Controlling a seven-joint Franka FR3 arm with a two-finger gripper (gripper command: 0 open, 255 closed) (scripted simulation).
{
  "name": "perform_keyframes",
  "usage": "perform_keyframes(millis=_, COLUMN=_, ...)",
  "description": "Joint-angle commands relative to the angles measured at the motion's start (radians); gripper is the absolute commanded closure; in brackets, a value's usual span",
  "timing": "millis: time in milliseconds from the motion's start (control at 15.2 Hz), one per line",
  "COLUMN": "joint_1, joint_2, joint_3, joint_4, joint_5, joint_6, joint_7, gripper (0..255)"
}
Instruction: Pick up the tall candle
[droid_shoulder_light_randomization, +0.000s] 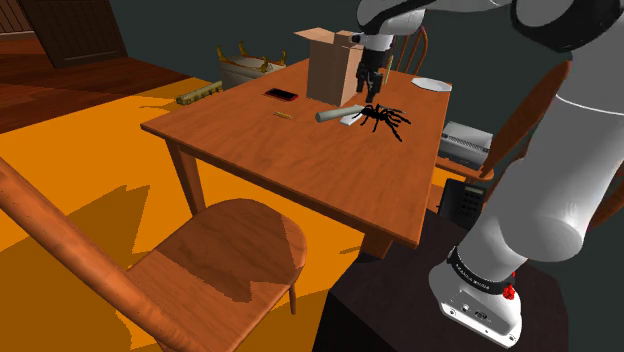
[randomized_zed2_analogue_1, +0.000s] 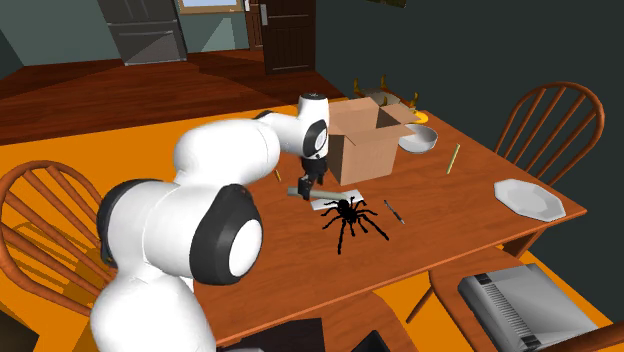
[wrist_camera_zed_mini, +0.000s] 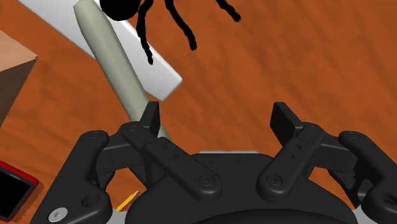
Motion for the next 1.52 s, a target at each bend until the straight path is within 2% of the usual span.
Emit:
perform_keyframes(millis=0, joint_1=-0.022, joint_2=0.097, joint_3=0.005, joint_4=0.078, joint_5=0.050, joint_6=-0.008, joint_7=-0.115, gripper=0)
perform_keyframes(millis=264, joint_1=-0.088, joint_2=0.283, joint_3=0.048, joint_4=0.247, joint_5=0.122, joint_6=-0.031, joint_7=-0.294, gripper=0)
perform_keyframes(millis=462, joint_1=-0.138, joint_2=0.416, joint_3=0.089, joint_4=0.390, joint_5=0.153, joint_6=-0.057, joint_7=-0.403, gripper=0)
perform_keyframes(millis=528, joint_1=-0.144, joint_2=0.429, joint_3=0.095, joint_4=0.406, joint_5=0.154, joint_6=-0.061, joint_7=-0.413, gripper=0)
perform_keyframes(millis=990, joint_1=-0.146, joint_2=0.462, joint_3=0.106, joint_4=0.352, joint_5=0.172, joint_6=0.023, joint_7=-0.423, gripper=0)
perform_keyframes(millis=1122, joint_1=-0.146, joint_2=0.462, joint_3=0.106, joint_4=0.351, joint_5=0.172, joint_6=0.023, joint_7=-0.423, gripper=0)
perform_keyframes(millis=1188, joint_1=-0.147, joint_2=0.464, joint_3=0.107, joint_4=0.353, joint_5=0.172, joint_6=0.023, joint_7=-0.423, gripper=255)
perform_keyframes(millis=1452, joint_1=-0.146, joint_2=0.463, joint_3=0.107, joint_4=0.353, joint_5=0.172, joint_6=0.023, joint_7=-0.422, gripper=255)
